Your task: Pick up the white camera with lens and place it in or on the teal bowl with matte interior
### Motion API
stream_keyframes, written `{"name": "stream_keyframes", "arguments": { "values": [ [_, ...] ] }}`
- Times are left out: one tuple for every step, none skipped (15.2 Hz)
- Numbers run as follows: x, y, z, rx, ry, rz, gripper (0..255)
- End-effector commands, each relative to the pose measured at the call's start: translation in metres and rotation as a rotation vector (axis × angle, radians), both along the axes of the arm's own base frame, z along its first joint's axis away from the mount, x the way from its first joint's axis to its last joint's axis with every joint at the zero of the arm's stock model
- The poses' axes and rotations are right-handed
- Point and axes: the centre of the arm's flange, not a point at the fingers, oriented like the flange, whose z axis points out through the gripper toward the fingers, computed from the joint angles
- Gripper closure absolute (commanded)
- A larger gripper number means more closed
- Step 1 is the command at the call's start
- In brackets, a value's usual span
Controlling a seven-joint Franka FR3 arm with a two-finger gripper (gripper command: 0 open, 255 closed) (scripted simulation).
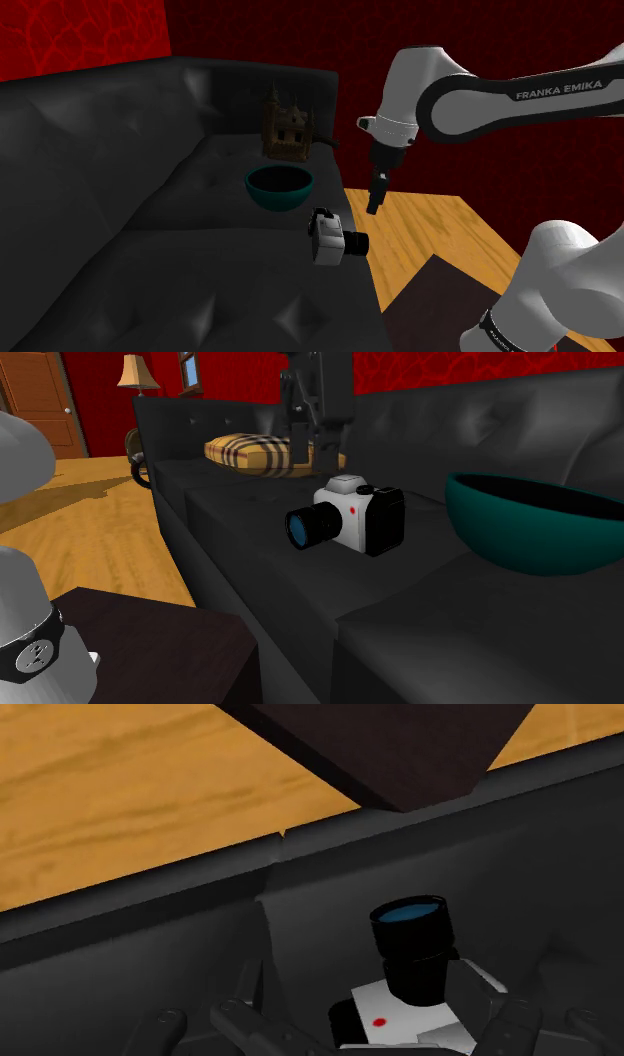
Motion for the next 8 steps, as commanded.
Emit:
{"name": "stream_keyframes", "arguments": {
  "values": [
    [0.002,0.023,-0.016,0.000,0.004,0.079,0],
    [0.001,0.034,-0.023,0.000,0.006,0.117,0],
    [0.000,0.045,-0.031,0.000,0.008,0.156,0],
    [-0.001,0.055,-0.038,0.000,0.011,0.194,0],
    [-0.003,0.066,-0.046,0.000,0.013,0.232,0],
    [-0.004,0.070,-0.049,0.000,0.014,0.249,0],
    [-0.004,0.071,-0.054,0.000,0.014,0.249,0],
    [-0.004,0.071,-0.059,0.000,0.014,0.249,0]
  ]
}}
